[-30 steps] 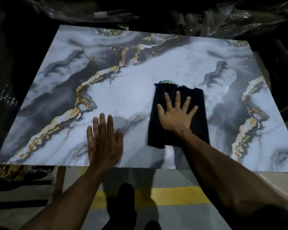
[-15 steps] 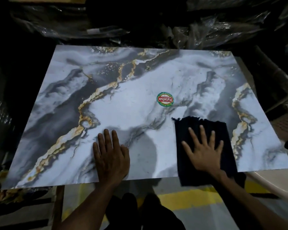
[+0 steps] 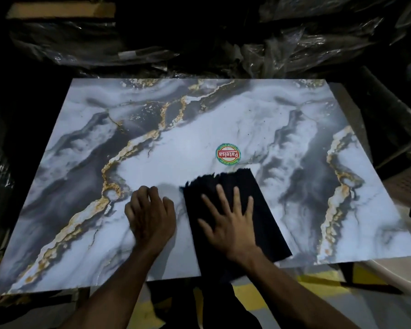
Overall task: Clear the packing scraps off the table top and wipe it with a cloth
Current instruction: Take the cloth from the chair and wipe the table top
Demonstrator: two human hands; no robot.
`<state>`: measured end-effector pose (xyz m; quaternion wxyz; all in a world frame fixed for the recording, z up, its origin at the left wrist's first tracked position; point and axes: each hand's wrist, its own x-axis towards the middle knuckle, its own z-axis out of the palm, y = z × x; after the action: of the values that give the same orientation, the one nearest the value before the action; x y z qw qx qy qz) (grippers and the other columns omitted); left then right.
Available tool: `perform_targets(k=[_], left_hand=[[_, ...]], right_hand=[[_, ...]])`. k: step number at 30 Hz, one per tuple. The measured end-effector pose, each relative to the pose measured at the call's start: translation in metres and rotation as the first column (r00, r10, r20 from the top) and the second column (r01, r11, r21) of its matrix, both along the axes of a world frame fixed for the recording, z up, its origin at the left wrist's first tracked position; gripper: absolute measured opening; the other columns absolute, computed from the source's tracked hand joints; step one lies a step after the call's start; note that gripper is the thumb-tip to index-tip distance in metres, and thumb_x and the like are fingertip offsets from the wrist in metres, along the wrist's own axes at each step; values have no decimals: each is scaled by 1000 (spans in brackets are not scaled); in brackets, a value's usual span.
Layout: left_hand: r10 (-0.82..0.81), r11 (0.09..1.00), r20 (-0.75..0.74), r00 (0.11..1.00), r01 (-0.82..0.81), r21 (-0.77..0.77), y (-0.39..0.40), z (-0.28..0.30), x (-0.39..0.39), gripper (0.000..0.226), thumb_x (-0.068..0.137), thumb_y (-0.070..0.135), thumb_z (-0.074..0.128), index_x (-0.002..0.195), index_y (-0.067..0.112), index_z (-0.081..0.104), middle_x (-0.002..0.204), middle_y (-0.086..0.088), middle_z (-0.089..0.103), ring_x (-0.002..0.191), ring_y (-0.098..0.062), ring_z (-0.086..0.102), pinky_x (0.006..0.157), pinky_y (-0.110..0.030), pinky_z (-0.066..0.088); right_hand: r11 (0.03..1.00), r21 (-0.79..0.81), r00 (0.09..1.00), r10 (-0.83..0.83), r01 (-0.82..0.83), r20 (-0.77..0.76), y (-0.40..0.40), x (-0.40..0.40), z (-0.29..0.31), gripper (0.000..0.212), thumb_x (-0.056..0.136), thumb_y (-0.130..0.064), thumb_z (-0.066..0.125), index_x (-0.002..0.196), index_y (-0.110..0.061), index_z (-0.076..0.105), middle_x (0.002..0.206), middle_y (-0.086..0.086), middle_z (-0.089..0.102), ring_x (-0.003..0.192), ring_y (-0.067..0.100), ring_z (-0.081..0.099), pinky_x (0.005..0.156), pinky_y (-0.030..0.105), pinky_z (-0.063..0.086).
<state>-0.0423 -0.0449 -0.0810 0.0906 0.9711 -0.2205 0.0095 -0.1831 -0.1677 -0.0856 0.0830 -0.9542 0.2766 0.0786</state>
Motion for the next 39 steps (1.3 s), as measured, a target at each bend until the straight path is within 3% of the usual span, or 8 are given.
perform_targets(k=[4, 8, 13, 16, 23, 30, 36, 39], left_hand=[[-35, 999, 7, 999, 35, -22, -33, -1, 35, 33, 88, 29, 43, 114, 11, 51, 128, -8, 49, 122, -29, 43, 101, -44, 33], [-115, 993, -3, 993, 115, 21, -60, -5, 78, 51, 86, 35, 40, 128, 7, 49, 140, -18, 47, 132, -38, 40, 107, -50, 31], [-216, 971, -37, 976, 219, 93, -89, -5, 120, 58, 94, 43, 30, 141, 12, 40, 151, -17, 38, 142, -36, 28, 115, -52, 20], [-213, 973, -40, 976, 216, 79, -93, -10, 125, 58, 96, 44, 25, 146, 15, 34, 155, -13, 33, 145, -33, 23, 117, -52, 15], [-159, 986, -24, 987, 160, 36, -93, -15, 126, 62, 96, 40, 20, 147, 9, 35, 155, -16, 33, 144, -35, 28, 117, -50, 19], [-142, 990, -34, 989, 141, -24, -94, -7, 128, 54, 94, 35, 24, 135, 8, 49, 139, -16, 50, 128, -37, 45, 106, -49, 36], [-127, 992, 22, 992, 128, -23, -103, 8, 147, 33, 89, 31, 33, 100, 11, 57, 102, -15, 58, 92, -35, 52, 80, -44, 41], [-139, 988, 16, 990, 140, -58, -102, 2, 154, 40, 89, 33, 33, 110, 8, 56, 122, -17, 55, 113, -37, 50, 96, -48, 38]], right_hand=[[996, -74, 999, 49, -49, -3, -29, -55, -2, 66, 88, -69, 36, 149, -46, 29, 163, -3, 19, 147, 40, 21, 111, 68, 18], [972, -98, 973, -221, 214, -62, -112, -61, -3, 69, 85, -72, 29, 149, -46, 29, 162, -3, 23, 146, 41, 23, 111, 68, 16], [903, -44, 900, -429, 427, -72, -225, -5, 2, 66, 89, -75, 13, 151, -52, 1, 165, -8, -6, 150, 37, -7, 114, 68, 0], [908, -30, 908, -418, 417, -40, -253, 60, 2, 67, 91, -72, 15, 152, -49, 2, 165, -5, -9, 149, 39, -10, 113, 69, -3], [987, 33, 987, -155, 157, -47, -193, 171, 1, 66, 92, -70, 16, 152, -48, 1, 165, -2, -9, 148, 42, -13, 111, 69, -10], [999, -18, 999, 34, -33, 33, -101, 85, -5, 63, 91, -68, 27, 150, -45, 27, 164, 0, 16, 148, 42, 14, 114, 69, 8], [978, -91, 982, -187, 185, -14, -145, 22, -4, 67, 87, -70, 28, 150, -46, 27, 163, -2, 21, 148, 40, 19, 113, 67, 13], [938, -67, 937, -344, 340, -66, -201, 38, -2, 70, 86, -75, 17, 151, -50, 12, 165, -7, 4, 151, 37, 3, 115, 67, 4]])
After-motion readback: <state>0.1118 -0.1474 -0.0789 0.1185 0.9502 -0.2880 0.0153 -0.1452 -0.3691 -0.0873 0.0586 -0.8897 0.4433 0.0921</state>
